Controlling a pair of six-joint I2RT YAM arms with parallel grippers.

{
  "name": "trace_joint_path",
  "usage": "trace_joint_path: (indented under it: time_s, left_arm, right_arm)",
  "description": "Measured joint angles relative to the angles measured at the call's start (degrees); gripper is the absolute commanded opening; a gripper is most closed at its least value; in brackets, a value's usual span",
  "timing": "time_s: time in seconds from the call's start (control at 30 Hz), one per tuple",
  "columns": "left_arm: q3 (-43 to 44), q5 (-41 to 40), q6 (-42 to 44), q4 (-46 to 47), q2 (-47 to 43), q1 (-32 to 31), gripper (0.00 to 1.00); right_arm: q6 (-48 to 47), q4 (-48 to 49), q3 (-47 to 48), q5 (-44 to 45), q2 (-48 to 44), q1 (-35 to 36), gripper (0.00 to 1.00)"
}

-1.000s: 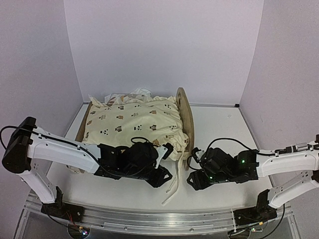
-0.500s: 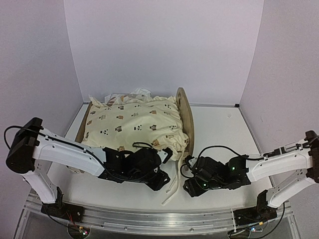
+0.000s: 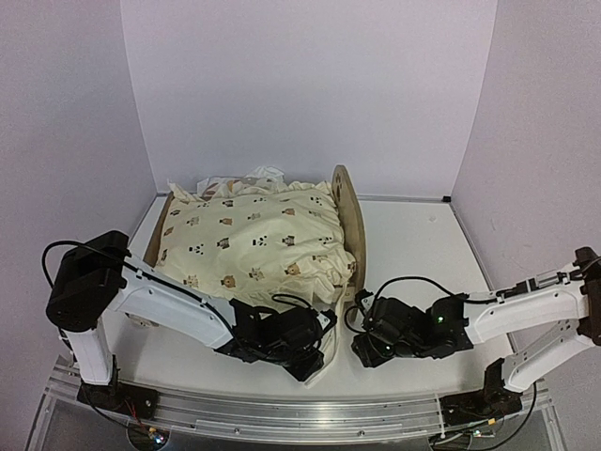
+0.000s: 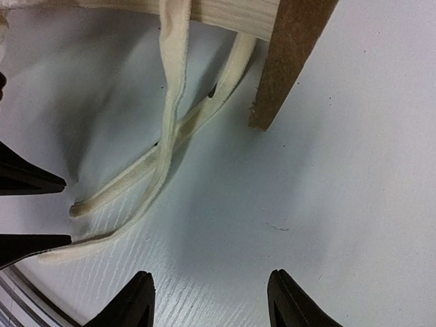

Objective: Set up the pet bed

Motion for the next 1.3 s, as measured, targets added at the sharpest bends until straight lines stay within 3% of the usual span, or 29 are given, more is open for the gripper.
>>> trace_joint_path:
  time_s: [0.8,1.03,1.3]
  left_arm:
    - [5.63,-5.78,0.1,-6.4,4.01,-1.53,0.37]
    - [5.7,-6.9,-0.21,-6.4,4.31,-2.67,0.42]
    - [7.91,-7.52,-0.12,-8.17,3.8,-5.5,0.38]
  right_arm:
    - [0.95,2.44,-1.78,-4.55,-1.49,0.0,0.56]
    - [0.86,2.79,-2.69,-4.08,-1.92,0.02,0.57]
    - [0.45,2.43,-3.38,-2.2,-5.92,0.0,0.57]
